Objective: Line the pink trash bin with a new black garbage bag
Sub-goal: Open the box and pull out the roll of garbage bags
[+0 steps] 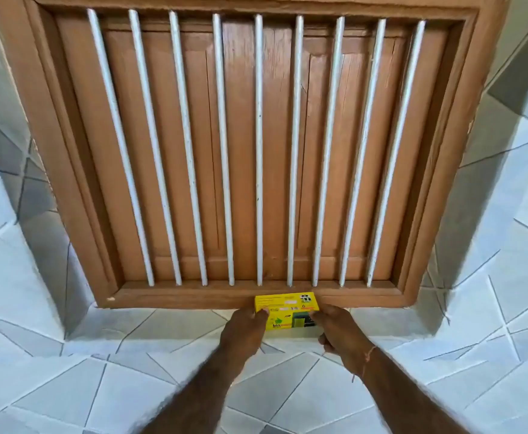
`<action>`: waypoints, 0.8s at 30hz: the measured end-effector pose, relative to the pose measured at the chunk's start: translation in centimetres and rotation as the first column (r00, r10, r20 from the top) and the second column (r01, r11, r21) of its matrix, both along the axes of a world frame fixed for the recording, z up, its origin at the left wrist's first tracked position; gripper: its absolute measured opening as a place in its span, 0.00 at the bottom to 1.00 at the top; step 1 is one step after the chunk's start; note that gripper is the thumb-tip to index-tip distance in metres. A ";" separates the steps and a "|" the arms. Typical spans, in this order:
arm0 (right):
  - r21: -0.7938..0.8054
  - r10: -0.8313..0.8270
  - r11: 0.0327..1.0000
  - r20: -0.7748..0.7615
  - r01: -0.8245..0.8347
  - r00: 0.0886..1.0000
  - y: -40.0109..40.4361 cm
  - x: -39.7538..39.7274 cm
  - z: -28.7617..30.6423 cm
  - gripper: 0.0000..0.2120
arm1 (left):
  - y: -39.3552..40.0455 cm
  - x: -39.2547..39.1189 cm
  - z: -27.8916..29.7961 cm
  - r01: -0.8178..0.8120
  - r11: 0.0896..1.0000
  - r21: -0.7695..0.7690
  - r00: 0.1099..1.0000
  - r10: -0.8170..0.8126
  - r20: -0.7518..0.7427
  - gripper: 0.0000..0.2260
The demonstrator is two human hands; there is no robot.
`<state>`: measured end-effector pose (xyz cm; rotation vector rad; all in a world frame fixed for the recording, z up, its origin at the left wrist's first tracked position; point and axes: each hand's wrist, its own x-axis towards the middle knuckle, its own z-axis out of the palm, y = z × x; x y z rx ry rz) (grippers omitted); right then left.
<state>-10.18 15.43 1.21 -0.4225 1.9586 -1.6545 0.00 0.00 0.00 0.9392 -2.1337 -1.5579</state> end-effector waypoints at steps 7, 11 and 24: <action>-0.163 -0.057 0.985 -0.041 0.049 0.998 1.1 -0.3 0.8 0.08 | 1.3 0.8 1.1 -0.229 0.971 -0.065 0.952 0.210 -0.221 0.09; -0.324 -0.061 0.945 -0.038 0.046 0.997 1.1 1.4 1.4 0.10 | 0.9 2.5 1.7 -0.237 0.971 -0.017 0.909 0.216 -0.356 0.09; -0.361 0.029 0.931 -0.081 -0.056 0.996 -0.3 5.2 4.0 0.16 | -2.0 6.7 3.0 0.065 0.977 0.204 0.860 0.049 -0.508 0.26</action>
